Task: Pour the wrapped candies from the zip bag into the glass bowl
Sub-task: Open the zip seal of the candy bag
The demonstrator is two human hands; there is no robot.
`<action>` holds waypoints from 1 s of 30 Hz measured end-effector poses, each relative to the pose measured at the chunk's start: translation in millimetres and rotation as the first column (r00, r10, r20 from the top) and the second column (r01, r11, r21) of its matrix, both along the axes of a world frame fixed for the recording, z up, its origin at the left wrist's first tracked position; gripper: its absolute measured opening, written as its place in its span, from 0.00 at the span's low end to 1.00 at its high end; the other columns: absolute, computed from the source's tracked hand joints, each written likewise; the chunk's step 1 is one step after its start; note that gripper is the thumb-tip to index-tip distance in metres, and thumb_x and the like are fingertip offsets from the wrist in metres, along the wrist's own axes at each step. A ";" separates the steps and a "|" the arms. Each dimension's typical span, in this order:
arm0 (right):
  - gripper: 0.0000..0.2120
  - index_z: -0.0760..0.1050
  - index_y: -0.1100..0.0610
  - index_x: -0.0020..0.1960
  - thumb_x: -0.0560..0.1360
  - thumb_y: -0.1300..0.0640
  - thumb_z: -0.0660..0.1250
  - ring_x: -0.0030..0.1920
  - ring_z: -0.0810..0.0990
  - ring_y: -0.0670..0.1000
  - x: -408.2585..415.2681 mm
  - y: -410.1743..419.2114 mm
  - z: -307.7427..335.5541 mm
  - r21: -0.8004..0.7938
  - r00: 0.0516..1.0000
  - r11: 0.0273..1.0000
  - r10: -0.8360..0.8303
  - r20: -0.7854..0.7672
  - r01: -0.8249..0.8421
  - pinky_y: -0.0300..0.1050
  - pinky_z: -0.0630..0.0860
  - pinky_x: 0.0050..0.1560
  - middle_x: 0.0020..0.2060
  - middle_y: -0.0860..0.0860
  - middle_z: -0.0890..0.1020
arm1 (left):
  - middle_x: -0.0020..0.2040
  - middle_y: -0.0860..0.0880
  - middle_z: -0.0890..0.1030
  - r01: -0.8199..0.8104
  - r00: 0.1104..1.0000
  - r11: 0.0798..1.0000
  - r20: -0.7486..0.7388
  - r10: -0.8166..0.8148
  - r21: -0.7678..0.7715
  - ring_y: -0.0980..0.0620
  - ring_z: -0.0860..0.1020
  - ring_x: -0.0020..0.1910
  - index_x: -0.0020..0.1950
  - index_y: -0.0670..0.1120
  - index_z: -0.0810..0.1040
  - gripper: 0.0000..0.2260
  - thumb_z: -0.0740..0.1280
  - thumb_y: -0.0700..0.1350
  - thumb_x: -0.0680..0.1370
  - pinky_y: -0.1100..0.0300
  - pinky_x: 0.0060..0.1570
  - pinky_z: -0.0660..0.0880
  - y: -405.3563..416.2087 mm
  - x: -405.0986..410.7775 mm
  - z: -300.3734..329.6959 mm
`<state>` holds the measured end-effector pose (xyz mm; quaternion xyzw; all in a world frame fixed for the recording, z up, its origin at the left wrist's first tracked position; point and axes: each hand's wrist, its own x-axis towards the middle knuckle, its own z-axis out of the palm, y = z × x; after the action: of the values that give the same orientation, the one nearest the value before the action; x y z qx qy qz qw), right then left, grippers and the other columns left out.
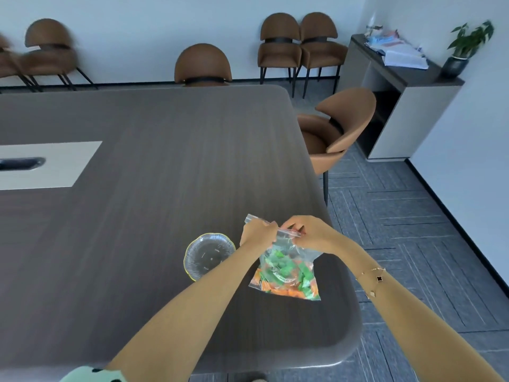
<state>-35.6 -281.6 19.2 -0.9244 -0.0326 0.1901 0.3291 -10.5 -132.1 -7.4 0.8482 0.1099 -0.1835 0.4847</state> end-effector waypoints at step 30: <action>0.17 0.84 0.59 0.50 0.77 0.48 0.64 0.47 0.84 0.56 -10.9 21.2 -13.5 -0.059 0.998 0.997 -0.059 -0.011 0.058 0.52 0.81 0.52 0.48 0.59 0.85 | 0.42 0.44 0.87 0.263 0.943 0.960 0.186 -0.277 0.098 0.57 0.76 0.26 0.45 0.42 0.82 0.14 0.62 0.50 0.79 0.51 0.44 0.80 23.1 -25.6 -14.3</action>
<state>-46.5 -260.5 5.8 -0.9330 0.0021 0.1874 0.3073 -36.1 -109.1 -21.7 0.8861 -0.0498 -0.1587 0.4327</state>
